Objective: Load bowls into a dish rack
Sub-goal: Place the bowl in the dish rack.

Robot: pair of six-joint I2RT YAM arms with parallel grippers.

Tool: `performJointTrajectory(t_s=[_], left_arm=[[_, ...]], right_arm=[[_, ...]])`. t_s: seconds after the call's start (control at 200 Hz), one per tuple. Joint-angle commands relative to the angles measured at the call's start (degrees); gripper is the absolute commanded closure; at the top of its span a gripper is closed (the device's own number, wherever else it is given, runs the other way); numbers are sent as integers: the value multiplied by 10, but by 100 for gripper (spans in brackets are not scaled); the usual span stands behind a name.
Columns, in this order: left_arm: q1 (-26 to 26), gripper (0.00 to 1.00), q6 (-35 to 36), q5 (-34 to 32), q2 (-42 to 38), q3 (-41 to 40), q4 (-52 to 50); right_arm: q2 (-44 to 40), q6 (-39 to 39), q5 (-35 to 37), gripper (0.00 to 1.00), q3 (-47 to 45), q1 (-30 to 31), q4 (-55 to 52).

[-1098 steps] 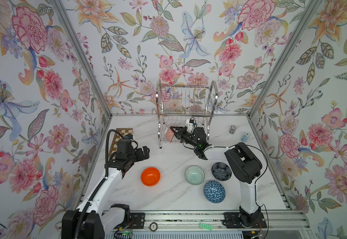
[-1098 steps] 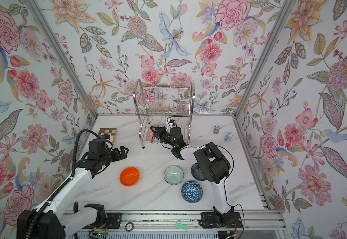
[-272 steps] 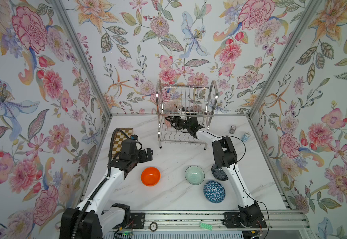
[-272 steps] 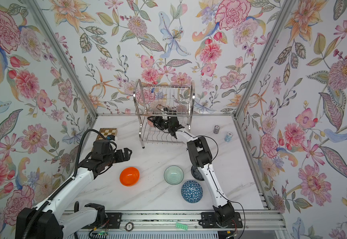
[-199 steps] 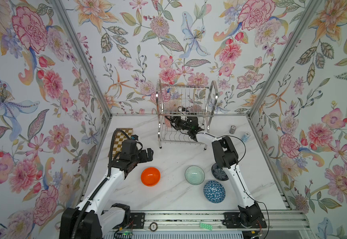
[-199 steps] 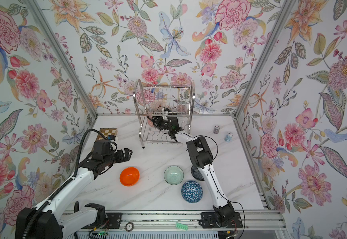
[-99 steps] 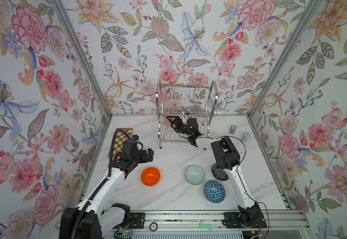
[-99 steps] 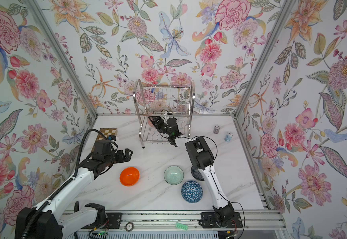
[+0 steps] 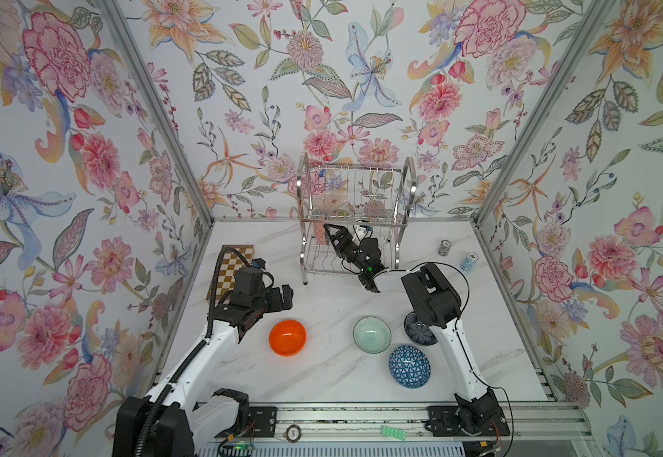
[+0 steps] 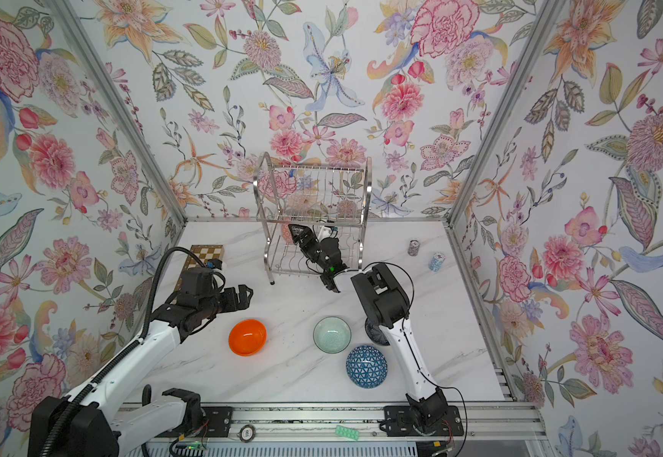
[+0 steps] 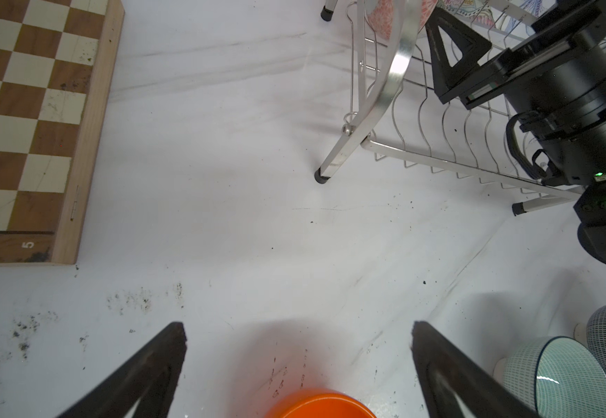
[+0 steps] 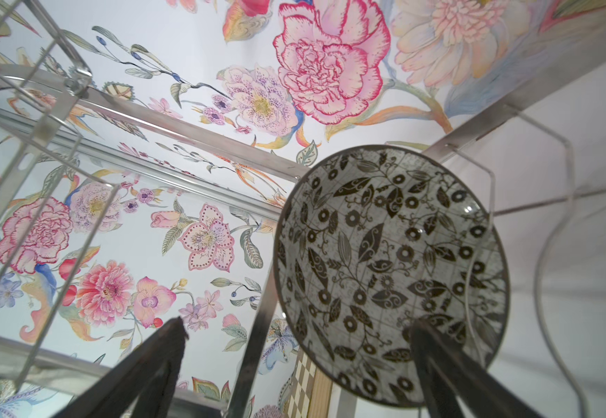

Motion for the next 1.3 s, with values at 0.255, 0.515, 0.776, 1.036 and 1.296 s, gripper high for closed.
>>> performJointTrajectory(t_s=[0.255,0.515,0.776,1.036,1.296], left_arm=[[-7,1,11,-15,-5,17,-9],[-8,1,11,-14,-4,18,-9],[-9,1,11,-14,-1,18,-9],[-8,1,11,-14,-1,19,-10],[-8,1,10,-12,-2,19,-9]], right_arm=[[-34,-4,39,4,-45,9,78],[-45,-11,1,6,-45,13,59],[-71,11,11,6,-51,15,-1],[-82,54,29,7,-50,18,-38],[-102,65,43,6,-73,25,-48]])
